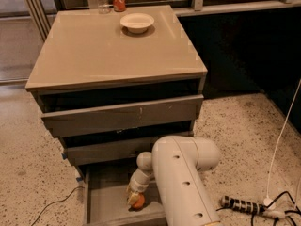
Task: Pick orange from bottom drawer and place on counter
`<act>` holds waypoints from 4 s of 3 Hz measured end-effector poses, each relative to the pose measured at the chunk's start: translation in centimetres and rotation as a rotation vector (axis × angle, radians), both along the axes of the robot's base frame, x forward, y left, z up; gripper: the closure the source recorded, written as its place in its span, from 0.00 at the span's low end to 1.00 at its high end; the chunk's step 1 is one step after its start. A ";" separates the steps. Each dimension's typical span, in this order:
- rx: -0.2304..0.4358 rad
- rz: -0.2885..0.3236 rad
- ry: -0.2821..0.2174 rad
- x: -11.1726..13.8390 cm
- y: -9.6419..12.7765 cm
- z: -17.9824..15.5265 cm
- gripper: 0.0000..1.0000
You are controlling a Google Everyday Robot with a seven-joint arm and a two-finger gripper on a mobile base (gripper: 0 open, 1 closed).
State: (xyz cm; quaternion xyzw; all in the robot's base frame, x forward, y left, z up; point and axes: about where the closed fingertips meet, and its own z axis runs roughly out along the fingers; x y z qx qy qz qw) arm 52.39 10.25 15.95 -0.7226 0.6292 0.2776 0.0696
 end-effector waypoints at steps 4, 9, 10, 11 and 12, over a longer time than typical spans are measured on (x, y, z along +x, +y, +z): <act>0.000 0.000 0.000 0.0 0.0 0.0 0.51; 0.012 -0.044 0.033 1.2 -1.9 -1.2 0.00; 0.018 -0.048 0.035 1.2 -2.1 -1.4 0.00; 0.043 -0.057 0.035 1.0 -2.8 -2.2 0.00; 0.043 -0.057 0.035 1.0 -2.8 -2.2 0.00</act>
Offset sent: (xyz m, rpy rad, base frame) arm 0.0000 0.0000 0.0000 0.0000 0.0000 0.0000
